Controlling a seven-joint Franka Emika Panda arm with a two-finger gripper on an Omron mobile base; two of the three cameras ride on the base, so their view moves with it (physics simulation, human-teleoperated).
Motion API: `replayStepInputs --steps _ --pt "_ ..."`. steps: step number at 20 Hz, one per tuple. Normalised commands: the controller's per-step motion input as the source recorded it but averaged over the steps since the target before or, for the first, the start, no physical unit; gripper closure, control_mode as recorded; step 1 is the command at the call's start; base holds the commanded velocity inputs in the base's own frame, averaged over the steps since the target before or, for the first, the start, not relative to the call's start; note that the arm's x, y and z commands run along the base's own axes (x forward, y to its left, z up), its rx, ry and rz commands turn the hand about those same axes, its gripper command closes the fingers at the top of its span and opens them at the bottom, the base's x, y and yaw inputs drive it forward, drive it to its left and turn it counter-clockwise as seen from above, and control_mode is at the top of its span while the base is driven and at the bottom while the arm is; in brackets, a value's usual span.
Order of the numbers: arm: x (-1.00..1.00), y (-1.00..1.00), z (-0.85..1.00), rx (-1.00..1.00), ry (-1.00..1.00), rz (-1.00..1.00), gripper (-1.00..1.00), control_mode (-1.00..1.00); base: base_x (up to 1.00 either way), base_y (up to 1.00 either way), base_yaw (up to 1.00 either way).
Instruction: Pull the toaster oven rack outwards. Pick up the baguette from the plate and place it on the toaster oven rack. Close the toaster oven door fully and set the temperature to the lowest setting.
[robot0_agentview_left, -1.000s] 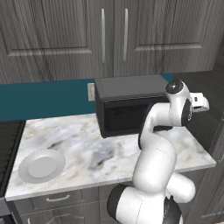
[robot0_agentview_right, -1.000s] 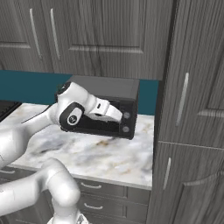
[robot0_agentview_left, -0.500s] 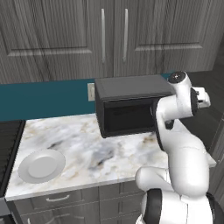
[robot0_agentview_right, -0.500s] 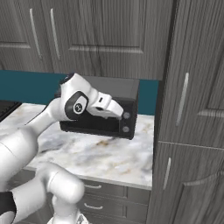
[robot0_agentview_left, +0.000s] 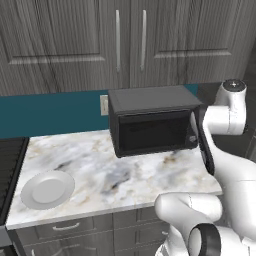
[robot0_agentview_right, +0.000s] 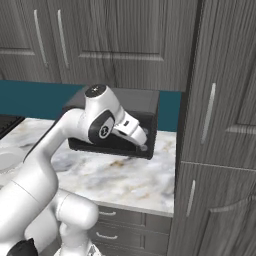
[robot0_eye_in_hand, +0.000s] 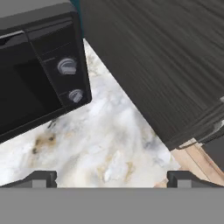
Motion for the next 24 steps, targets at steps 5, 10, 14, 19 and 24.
replayStepInputs --steps 5,10,14,19,24 --pt "-0.06 0.00 -0.03 0.16 -0.06 0.00 -1.00 -1.00 0.00 0.00 0.00" --pt "0.00 0.00 -0.02 0.05 -0.09 0.01 -1.00 -1.00 0.00 0.00 0.00" --pt "0.00 0.00 -0.01 0.00 -0.10 0.11 -1.00 -1.00 0.00 0.00 0.00" --pt "-0.02 0.00 0.00 0.00 -0.12 0.10 -1.00 -1.00 0.00 0.00 0.00" --pt "0.00 -0.02 0.00 0.00 -0.04 0.03 -1.00 -1.00 0.00 0.00 0.00"
